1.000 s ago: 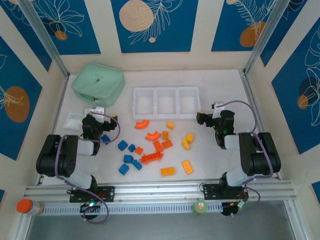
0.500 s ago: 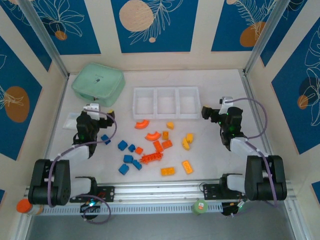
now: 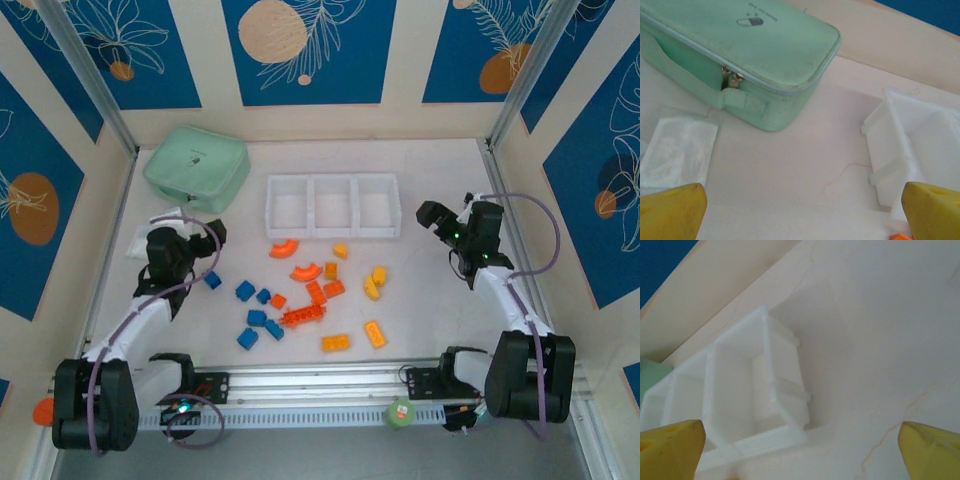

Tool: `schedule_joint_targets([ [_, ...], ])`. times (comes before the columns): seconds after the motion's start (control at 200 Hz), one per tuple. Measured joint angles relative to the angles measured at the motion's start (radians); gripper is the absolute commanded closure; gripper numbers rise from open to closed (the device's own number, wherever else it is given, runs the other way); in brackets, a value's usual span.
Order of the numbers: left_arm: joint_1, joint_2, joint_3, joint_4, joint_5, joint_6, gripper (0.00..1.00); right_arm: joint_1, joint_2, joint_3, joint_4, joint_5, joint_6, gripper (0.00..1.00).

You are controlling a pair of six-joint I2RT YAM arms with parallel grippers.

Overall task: Sort the legos into containers by color
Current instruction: Pick up the lego from the center of the table.

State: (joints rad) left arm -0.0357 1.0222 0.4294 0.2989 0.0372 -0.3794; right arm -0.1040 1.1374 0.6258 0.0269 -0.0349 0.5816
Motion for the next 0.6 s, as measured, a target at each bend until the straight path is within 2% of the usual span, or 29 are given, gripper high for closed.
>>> schedule_joint_targets([
  [0.225,0.000,-0.111,0.013,-0.150,0.064,-0.039,0.01,0.079,-0.022,0.029,-0.137,-0.047,-0.006,0.01],
  [0.41,-0.020,-0.124,0.041,-0.253,0.120,-0.077,0.01,0.147,-0.044,0.050,-0.222,-0.063,-0.014,0.01],
  [0.6,-0.140,-0.124,0.059,-0.344,0.139,-0.094,0.01,0.260,-0.061,0.054,-0.312,-0.072,-0.033,0.01],
])
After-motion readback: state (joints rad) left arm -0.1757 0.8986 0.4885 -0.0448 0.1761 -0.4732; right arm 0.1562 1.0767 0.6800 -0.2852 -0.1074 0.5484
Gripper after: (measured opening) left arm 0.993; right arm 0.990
